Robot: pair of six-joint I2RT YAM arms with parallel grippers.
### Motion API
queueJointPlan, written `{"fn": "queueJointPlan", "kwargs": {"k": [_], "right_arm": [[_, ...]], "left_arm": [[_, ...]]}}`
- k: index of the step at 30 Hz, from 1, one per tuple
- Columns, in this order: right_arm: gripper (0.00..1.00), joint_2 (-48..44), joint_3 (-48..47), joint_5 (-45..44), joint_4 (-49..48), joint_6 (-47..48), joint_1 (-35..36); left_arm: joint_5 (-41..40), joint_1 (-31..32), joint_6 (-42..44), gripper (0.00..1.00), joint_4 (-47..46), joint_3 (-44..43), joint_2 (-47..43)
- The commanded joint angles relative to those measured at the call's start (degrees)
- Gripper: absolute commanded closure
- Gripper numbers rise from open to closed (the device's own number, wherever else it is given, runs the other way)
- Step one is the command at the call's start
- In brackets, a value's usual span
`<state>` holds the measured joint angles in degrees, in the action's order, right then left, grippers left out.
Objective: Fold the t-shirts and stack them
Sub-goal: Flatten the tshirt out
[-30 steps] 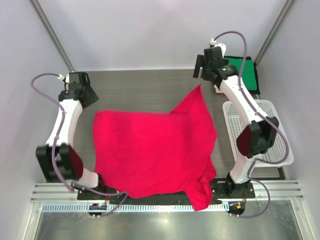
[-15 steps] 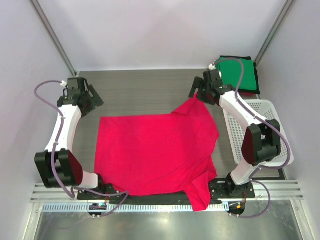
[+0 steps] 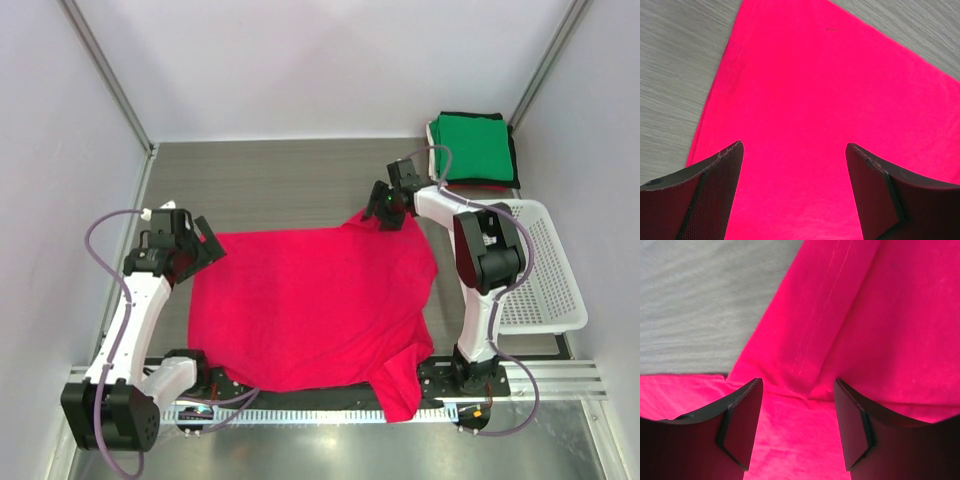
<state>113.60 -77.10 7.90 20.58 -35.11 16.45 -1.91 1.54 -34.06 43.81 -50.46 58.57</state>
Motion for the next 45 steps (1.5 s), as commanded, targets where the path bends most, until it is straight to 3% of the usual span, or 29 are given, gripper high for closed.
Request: {"fn": "queueJointPlan", "kwargs": {"k": [1,8,9,11,15,19,20,21,22,23,24,25,27,33,37,40,45], "right_arm": [[0.36,0.9,-3.7,0.6,-3.0,-1.4,0.1],[0.52,3.3,-5.4,0.6,-3.3,-2.2,0.2],[0.60,3.2,-5.5,0.8,-3.4,-2.3,0.2],[0.66,3.5,-6.0,0.9,-3.4,-2.3,0.3],[0.94,3.6,-7.3,0.8,-3.3,-3.1,0.5],[0.97,6.1,-15.2,1.4,-2.7,-5.7,1.0],[0.97,8.5,-21.1,1.9,-1.4,-6.2,1.6],[0.96,10.2,-24.3,2.6,-1.1,-7.1,1.8],[0.87,11.7,-27.4,3.7,-0.9,-7.1,2.3],[0.67,15.2,-34.0,4.9,0.2,-6.7,3.1],[0.38,16.8,-37.6,5.5,1.6,-4.6,3.4],[0.32,18.0,-43.6,5.7,5.2,-3.2,3.8],[0.23,18.5,-46.3,2.4,9.2,1.9,4.6],[0.22,6.0,-30.0,-9.8,10.3,6.8,4.6],[0.22,-2.3,-18.1,-11.3,9.0,6.6,4.6],[0.23,-4.9,-10.0,-12.3,9.4,6.6,4.6],[0.24,-7.1,-5.1,-19.7,15.2,5.6,4.6]], "left_arm": [[-0.1,0.0,0.0,0.16,-1.5,1.9,-3.5],[-0.5,0.0,0.4,0.16,-2.4,1.9,-4.6],[-0.5,0.0,0.4,0.16,-2.4,1.9,-4.5],[-0.5,0.0,0.5,0.16,-2.6,1.9,-4.6],[-0.6,0.0,0.5,0.17,-2.9,2.0,-4.8],[-0.5,0.0,0.4,0.17,-3.0,2.1,-4.5],[-0.5,0.0,0.4,0.17,-3.0,2.0,-4.3],[-0.6,0.0,0.4,0.16,-3.0,2.0,-4.1],[-0.6,0.0,0.4,0.17,-3.1,2.0,-4.0],[-0.8,0.0,0.4,0.17,-3.2,2.0,-3.8],[-0.9,0.0,0.4,0.17,-3.2,1.9,-3.5],[-1.1,0.0,0.5,0.17,-3.1,1.9,-3.0],[-1.4,0.0,0.6,0.17,-2.7,1.6,-2.6],[-1.4,0.0,0.1,0.17,-2.8,1.9,-2.8],[-2.0,0.0,-0.1,0.17,-2.9,1.9,-1.9],[-2.7,0.0,-0.4,0.17,-3.7,1.3,1.3],[-2.1,0.0,-1.4,0.18,-5.5,-2.3,11.5]]}}
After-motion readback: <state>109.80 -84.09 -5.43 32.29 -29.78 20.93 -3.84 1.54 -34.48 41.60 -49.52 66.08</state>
